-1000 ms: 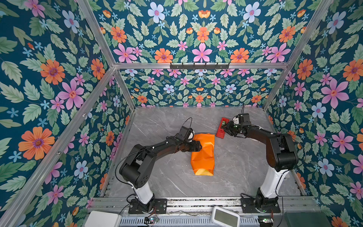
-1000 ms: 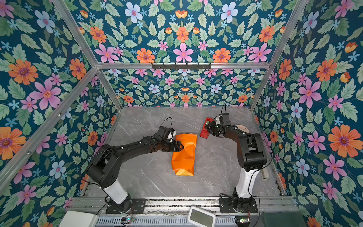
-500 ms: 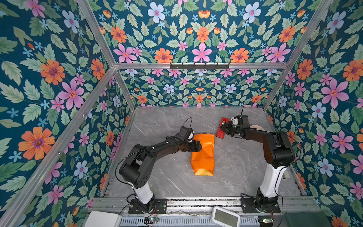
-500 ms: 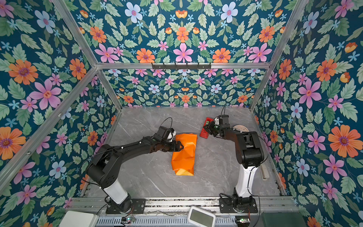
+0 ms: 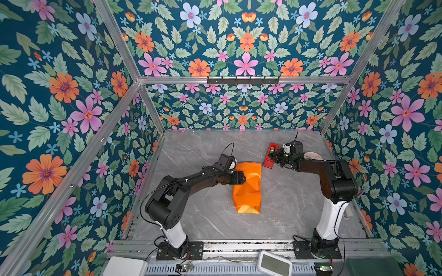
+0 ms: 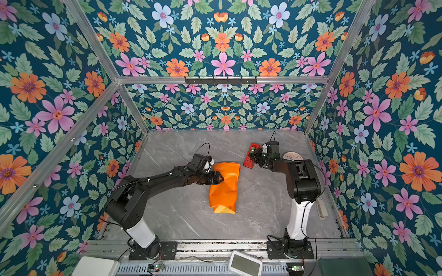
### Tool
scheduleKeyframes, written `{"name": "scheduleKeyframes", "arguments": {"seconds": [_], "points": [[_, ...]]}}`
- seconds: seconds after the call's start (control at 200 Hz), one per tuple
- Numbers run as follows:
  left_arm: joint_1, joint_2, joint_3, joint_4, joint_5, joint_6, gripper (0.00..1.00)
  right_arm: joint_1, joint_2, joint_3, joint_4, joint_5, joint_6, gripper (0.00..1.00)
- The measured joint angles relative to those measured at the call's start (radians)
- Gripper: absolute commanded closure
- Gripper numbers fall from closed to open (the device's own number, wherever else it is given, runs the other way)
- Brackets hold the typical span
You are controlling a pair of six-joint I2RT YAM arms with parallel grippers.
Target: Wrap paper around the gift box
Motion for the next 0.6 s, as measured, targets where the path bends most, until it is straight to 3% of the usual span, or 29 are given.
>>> {"name": "scheduleKeyframes", "arguments": {"seconds": [0.6], "points": [[0.000, 0.001, 0.002, -0.001, 0.000, 0.000, 0.13, 0.000, -0.046, -0.026, 0.074, -0.006, 0.098, 1.00]]}}
